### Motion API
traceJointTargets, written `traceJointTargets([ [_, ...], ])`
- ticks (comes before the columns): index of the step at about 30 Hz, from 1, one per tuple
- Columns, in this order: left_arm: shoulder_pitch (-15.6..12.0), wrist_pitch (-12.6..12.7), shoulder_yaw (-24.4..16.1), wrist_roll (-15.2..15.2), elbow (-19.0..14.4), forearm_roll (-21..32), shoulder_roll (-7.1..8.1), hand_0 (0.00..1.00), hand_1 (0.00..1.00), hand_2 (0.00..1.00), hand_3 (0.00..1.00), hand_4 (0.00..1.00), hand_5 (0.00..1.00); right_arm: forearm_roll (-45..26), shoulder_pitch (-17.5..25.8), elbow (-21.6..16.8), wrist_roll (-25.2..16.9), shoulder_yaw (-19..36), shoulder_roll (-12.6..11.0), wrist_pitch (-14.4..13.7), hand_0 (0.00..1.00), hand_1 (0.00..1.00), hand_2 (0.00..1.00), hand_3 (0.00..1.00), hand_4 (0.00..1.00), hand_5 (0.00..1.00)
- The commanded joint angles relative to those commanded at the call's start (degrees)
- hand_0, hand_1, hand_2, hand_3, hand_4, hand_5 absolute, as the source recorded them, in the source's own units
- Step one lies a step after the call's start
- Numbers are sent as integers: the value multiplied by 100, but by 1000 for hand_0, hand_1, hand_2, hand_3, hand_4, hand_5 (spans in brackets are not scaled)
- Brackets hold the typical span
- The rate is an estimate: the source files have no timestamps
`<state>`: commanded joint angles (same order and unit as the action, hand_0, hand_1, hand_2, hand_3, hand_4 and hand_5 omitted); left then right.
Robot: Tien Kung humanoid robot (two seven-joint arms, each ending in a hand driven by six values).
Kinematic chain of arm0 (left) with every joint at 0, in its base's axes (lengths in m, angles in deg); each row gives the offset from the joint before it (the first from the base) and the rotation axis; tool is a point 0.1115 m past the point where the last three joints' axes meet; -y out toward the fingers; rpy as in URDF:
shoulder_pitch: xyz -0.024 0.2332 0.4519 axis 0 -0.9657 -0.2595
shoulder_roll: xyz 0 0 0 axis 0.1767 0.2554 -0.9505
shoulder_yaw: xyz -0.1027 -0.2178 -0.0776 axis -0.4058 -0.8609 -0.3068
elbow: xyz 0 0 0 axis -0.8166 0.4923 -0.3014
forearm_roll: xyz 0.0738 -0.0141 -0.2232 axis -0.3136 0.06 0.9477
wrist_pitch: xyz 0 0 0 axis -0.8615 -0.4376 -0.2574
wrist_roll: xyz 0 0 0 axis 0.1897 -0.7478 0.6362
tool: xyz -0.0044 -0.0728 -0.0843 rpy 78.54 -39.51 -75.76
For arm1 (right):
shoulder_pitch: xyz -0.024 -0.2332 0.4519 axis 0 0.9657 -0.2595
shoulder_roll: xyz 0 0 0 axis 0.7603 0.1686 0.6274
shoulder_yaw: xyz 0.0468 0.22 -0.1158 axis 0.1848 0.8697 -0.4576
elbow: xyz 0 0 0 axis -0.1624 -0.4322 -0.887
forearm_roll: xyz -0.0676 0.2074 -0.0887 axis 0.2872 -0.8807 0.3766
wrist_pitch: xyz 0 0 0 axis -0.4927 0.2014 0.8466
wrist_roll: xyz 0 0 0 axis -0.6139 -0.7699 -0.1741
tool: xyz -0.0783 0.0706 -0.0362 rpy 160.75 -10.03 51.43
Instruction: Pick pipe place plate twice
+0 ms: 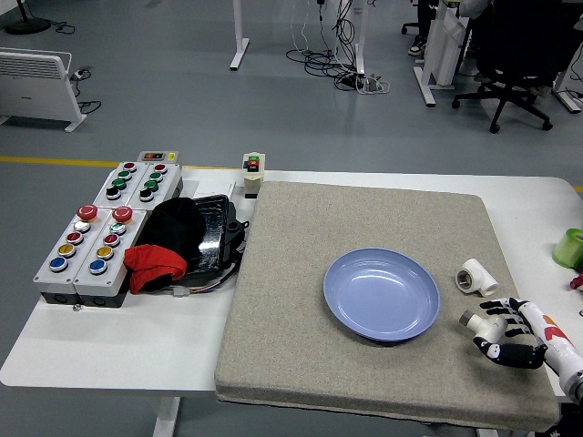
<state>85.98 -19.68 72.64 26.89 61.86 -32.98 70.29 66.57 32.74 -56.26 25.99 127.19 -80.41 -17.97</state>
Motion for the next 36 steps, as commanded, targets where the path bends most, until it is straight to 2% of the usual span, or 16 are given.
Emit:
traceJointTargets([
  [5,3,-1,-6,0,-2,-1,6,692,669,685,615,259,998,-40,-156,-179,-72,-199,8,-178,329,461,552,689,661,212],
  [10,-2,3,6,2,-6,16,-3,692,669,685,615,259,998,6,-524,-152,-180,-637,59,-332,329,461,552,689,661,212],
  [11,-4,4,8,1,-6,22,-5,692,670,685,615,259,998,42,-608,-126,-211,-749,78,-365,469,565,601,695,658,207],
  [15,-11,6,3,0,-10,29,-10,692,670,685,615,259,998,181,-887,58,-262,-1168,182,-394,469,565,601,695,658,207],
  [16,-12,6,3,0,-10,30,-11,692,670,684,615,258,998,221,-946,121,-270,-1257,207,-399,718,723,755,737,641,184],
  [22,-21,9,7,2,-13,38,-19,692,670,684,615,258,998,602,-1217,549,-150,-1733,353,-244,718,723,755,737,641,184],
  [23,-21,10,6,2,-13,37,-19,692,670,684,615,257,998,664,-1237,592,-135,-1769,368,-230,970,919,998,929,694,207],
  [28,-23,5,27,5,-13,41,-19,692,670,684,615,257,998,847,-1241,642,-124,-1781,398,-188,970,919,998,929,694,207],
  [29,-24,5,29,6,-12,41,-19,692,670,684,615,257,998,854,-1234,635,-130,-1775,396,-186,998,953,998,998,738,207],
  [32,-31,4,44,3,-8,61,-23,692,670,684,615,257,998,847,-1189,583,-158,-1674,376,-179,998,953,998,998,738,207],
  [36,-39,4,68,1,-5,80,-26,691,670,684,615,257,998,809,-1199,641,-177,-1476,383,-368,998,953,998,998,721,190],
])
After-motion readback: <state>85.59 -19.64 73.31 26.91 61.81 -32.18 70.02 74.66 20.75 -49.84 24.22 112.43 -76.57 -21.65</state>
